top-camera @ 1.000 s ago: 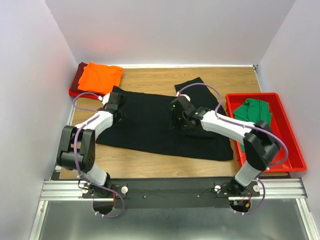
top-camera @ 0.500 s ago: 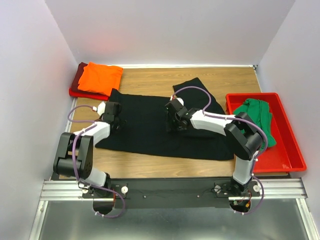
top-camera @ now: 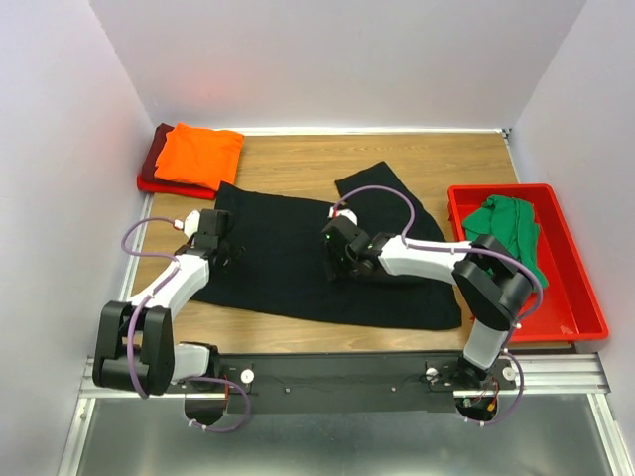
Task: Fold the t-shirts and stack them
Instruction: Fold the tshirt
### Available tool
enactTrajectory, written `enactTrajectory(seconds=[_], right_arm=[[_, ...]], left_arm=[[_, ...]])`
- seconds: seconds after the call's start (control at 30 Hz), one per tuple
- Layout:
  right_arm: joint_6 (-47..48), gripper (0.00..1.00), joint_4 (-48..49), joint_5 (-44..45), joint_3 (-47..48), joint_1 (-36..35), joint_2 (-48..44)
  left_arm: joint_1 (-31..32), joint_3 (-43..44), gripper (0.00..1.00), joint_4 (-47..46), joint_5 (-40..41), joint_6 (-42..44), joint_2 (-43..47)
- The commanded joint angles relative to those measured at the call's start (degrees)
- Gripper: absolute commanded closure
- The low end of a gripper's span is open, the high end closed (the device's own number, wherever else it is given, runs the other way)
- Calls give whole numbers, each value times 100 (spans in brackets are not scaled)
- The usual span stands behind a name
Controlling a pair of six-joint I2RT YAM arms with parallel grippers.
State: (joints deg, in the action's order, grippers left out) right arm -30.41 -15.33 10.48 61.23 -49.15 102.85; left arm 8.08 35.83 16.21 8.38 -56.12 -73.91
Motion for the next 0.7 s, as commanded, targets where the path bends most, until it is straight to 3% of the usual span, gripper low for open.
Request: enactTrajectory(seconds=[0.0,0.13,0.3,0.67], right_arm=[[-193,34,-268,-354,-296,-218,-230],[-114,34,-409,225,-209,-209,-292],[27,33,-532,640,431,44,-274],[334,33,-515,464,1672,1117,174]], left_arm=[[-61,213,75,418,146,109,368],[-139,362,75,358,278,276,413],[-324,1291,71,67,515,558,-149],[-500,4078,62,664,1667,1050,-2689]])
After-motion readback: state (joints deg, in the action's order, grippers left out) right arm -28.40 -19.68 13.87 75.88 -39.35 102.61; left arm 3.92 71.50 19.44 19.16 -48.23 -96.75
